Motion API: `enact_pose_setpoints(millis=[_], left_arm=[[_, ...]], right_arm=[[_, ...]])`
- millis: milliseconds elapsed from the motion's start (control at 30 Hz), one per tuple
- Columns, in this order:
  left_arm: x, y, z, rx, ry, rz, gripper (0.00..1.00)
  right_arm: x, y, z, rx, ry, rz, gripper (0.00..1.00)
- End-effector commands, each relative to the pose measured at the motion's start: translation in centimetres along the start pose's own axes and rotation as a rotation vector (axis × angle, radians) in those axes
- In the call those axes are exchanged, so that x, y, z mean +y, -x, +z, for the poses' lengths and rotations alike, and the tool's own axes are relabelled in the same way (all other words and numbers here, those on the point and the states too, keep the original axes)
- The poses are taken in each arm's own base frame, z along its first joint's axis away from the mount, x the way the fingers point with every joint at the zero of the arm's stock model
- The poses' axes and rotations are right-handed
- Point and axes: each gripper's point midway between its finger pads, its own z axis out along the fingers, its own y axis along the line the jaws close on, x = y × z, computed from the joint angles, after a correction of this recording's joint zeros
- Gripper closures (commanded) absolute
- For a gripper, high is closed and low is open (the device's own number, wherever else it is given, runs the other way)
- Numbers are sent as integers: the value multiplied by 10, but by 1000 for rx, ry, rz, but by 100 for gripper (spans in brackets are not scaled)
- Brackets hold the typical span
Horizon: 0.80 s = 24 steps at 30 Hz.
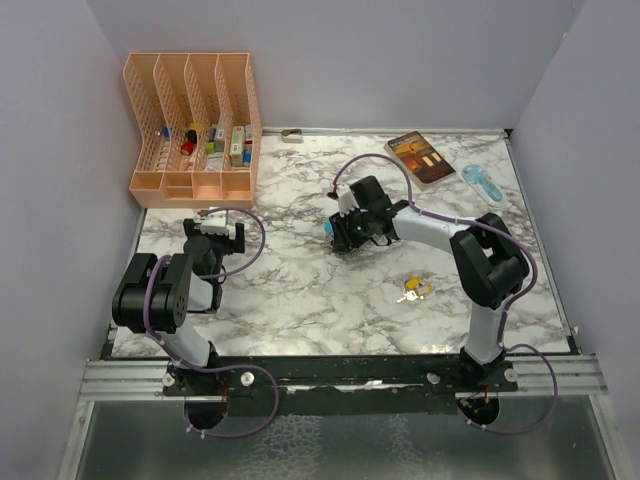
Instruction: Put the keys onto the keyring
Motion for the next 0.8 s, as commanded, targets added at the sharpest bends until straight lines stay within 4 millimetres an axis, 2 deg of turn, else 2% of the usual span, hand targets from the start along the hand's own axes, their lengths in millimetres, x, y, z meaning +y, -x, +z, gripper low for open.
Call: enact_pose_setpoints(millis=[0,433,767], left_arm=[[3,8,1,-32,11,-12,1],[4,8,1,-32,12,-11,1],[4,8,1,-33,13,-11,1]], right_arm=[[-3,-6,8,19,-10,-18,66],[9,-9,13,37,24,-34,75],[9,1,9,11,-5,-54,82]])
